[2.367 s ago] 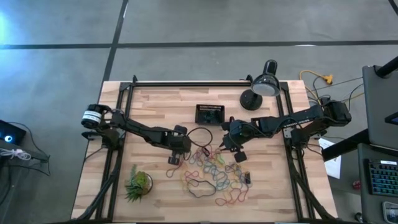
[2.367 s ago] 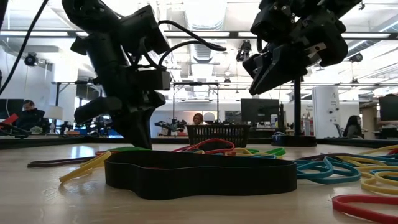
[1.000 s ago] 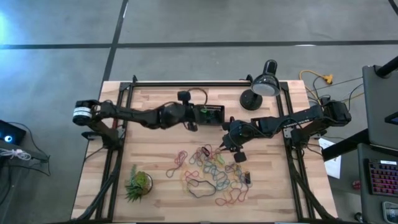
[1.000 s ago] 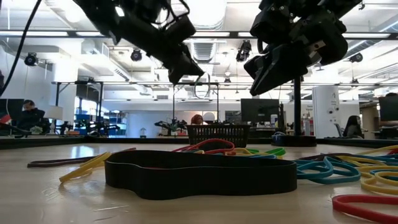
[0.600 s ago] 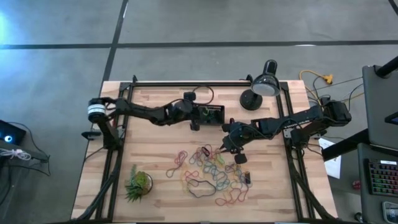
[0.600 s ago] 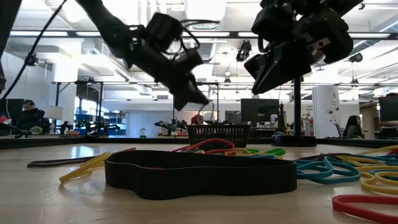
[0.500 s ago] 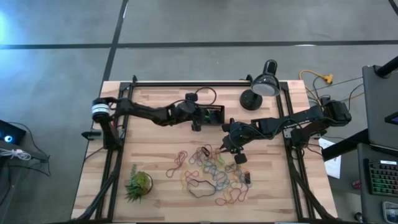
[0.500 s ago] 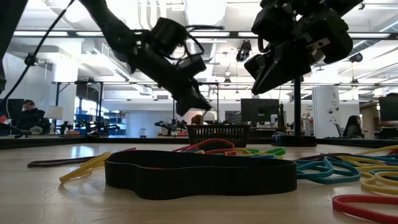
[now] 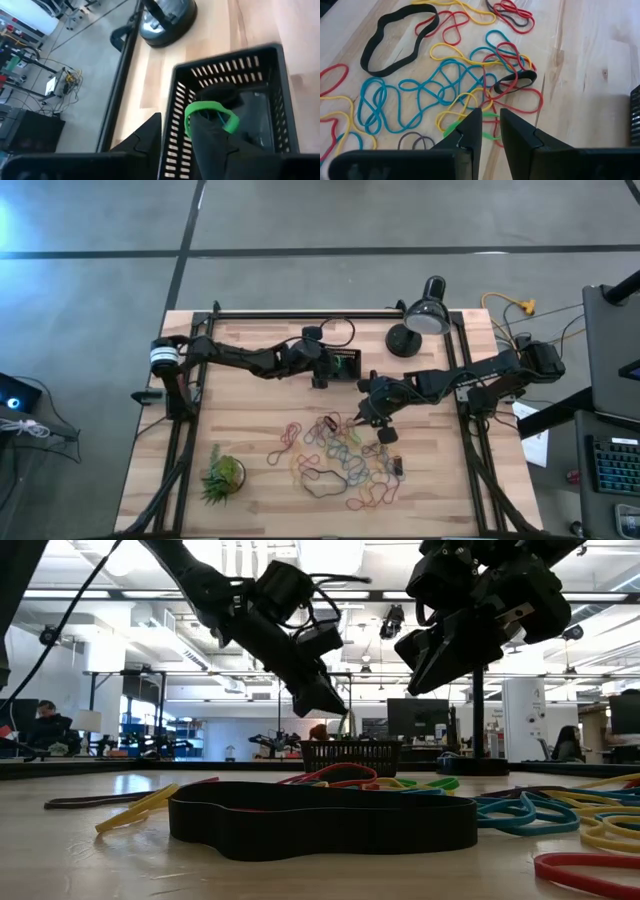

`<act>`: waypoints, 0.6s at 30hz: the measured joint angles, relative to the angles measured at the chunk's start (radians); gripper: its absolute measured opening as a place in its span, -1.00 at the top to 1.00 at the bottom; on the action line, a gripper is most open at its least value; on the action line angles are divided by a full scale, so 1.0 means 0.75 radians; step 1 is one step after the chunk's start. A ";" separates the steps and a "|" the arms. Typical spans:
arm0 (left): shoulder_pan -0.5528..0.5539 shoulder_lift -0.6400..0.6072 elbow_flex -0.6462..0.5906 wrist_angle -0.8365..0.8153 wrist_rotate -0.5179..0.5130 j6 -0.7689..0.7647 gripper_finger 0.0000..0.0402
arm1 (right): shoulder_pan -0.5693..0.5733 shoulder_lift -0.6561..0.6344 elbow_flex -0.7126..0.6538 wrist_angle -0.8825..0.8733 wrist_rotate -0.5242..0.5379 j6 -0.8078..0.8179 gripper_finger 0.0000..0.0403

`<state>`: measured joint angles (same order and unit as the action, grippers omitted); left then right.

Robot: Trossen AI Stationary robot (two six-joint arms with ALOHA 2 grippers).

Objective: Pick and place rubber bands into bin
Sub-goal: Put the green rubber band into the basket, then put the red rubber band into the basket

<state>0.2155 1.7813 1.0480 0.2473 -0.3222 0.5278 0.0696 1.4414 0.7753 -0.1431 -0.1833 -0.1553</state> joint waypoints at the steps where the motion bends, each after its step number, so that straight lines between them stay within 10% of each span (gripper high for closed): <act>1: -0.002 -0.007 0.001 -0.003 0.000 0.000 0.55 | 0.000 0.000 0.000 0.001 0.000 0.005 0.68; 18: -0.010 -0.086 0.076 -0.315 0.103 -0.137 0.55 | 0.003 0.000 -0.003 -0.011 -0.001 0.034 0.70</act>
<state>0.2078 1.7170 1.1049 0.0107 -0.2448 0.4247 0.0721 1.4414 0.7728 -0.1512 -0.1837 -0.1299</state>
